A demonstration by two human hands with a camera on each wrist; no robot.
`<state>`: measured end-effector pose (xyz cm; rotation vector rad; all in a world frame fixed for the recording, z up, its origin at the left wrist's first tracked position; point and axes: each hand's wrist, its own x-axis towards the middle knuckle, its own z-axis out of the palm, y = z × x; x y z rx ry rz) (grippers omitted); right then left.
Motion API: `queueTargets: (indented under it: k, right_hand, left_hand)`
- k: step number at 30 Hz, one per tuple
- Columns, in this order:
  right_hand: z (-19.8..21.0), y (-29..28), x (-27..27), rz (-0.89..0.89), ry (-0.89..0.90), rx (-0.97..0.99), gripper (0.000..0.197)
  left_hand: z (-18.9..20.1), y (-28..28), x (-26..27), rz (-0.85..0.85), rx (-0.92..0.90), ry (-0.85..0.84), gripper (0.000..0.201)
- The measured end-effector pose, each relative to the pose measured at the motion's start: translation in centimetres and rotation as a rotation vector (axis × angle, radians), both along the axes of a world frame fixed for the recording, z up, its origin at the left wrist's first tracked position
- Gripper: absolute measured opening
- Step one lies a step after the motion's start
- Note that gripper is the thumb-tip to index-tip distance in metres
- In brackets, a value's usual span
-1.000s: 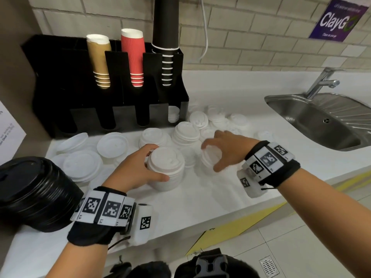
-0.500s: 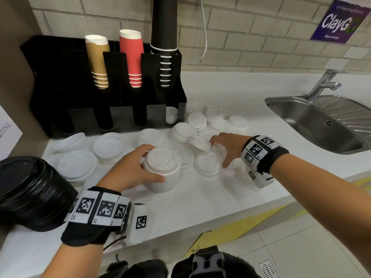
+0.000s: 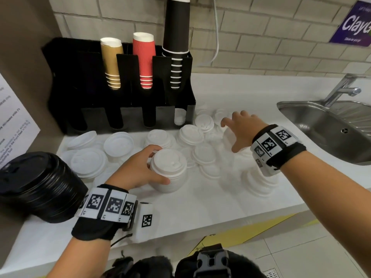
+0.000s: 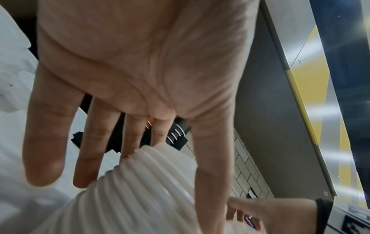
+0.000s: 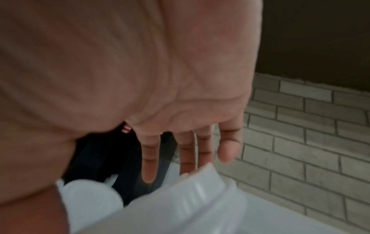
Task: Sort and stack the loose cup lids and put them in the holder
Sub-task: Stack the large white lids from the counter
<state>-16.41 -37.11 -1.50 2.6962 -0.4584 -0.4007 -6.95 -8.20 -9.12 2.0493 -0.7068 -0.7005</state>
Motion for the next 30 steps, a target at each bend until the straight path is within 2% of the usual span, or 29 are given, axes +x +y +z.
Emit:
queueTargets:
  k: [2, 5, 7, 9, 13, 23, 27, 30]
  right_hand:
    - [1.0, 0.7, 0.2, 0.003, -0.150, 0.176, 0.082]
    - [1.0, 3.1, 0.3, 0.069, -0.340, 0.773, 0.064]
    - [0.1, 5.5, 0.1, 0.114, -0.374, 1.067, 0.053]
    - [-1.2, 7.4, 0.0, 0.147, -0.365, 1.195, 0.049]
    - [-3.0, 9.4, 0.5, 0.251, -0.356, 1.114, 0.050]
    - [-3.4, 11.8, 1.5, 0.367, -0.327, 1.013, 0.054]
    - [-3.7, 11.6, 1.5, 0.353, -0.312, 0.987, 0.056]
    - [-3.9, 11.4, 1.5, 0.347, -0.309, 0.999, 0.057]
  left_hand:
    - [-0.1, 0.1, 0.1, 0.007, 0.016, -0.001, 0.088]
    - [-0.3, 0.1, 0.2, 0.005, 0.023, 0.004, 0.093]
    - [-0.5, 0.2, 0.2, -0.005, 0.009, 0.024, 0.088]
    - [-0.6, 0.3, 0.2, -0.008, -0.016, 0.042, 0.082]
    - [-0.9, 0.4, 0.1, 0.013, -0.059, 0.062, 0.079]
    - [-1.0, 0.2, 0.0, 0.041, -0.047, 0.068, 0.084]
    - [-0.9, 0.2, 0.0, 0.032, -0.035, 0.054, 0.088]
    - [-0.7, 0.1, -0.1, 0.008, -0.021, 0.047, 0.098]
